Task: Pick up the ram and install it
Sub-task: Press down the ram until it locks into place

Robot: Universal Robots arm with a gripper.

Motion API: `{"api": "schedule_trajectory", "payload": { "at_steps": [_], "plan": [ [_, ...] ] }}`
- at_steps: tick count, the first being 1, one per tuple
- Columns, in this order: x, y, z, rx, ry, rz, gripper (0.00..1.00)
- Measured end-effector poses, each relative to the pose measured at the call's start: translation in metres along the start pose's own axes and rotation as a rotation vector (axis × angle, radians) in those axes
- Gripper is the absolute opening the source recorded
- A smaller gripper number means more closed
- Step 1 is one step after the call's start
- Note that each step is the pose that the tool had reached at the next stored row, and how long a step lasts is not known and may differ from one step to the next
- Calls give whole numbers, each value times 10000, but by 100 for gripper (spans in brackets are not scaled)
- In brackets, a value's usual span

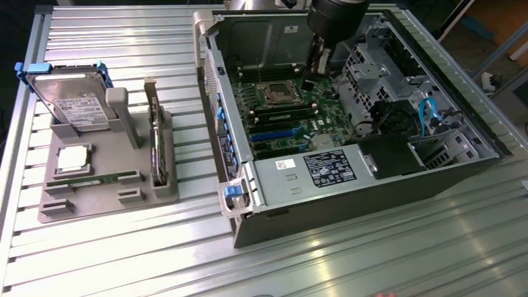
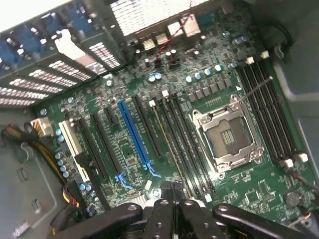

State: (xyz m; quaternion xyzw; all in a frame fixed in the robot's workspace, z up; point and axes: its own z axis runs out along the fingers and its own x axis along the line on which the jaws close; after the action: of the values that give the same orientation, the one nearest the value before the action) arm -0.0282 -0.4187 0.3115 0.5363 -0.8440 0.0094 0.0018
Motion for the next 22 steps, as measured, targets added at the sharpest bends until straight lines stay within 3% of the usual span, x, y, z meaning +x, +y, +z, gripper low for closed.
{"api": "schedule_trajectory", "payload": {
  "at_steps": [5, 8, 18, 22],
  "plan": [
    [0, 0, 6, -14, 15, 1105, 11],
    [0, 0, 11, -27, 28, 2042, 11],
    [0, 0, 22, -51, 54, 3916, 11],
    [0, 1, 28, -65, 69, 4975, 11]
  ]
}}
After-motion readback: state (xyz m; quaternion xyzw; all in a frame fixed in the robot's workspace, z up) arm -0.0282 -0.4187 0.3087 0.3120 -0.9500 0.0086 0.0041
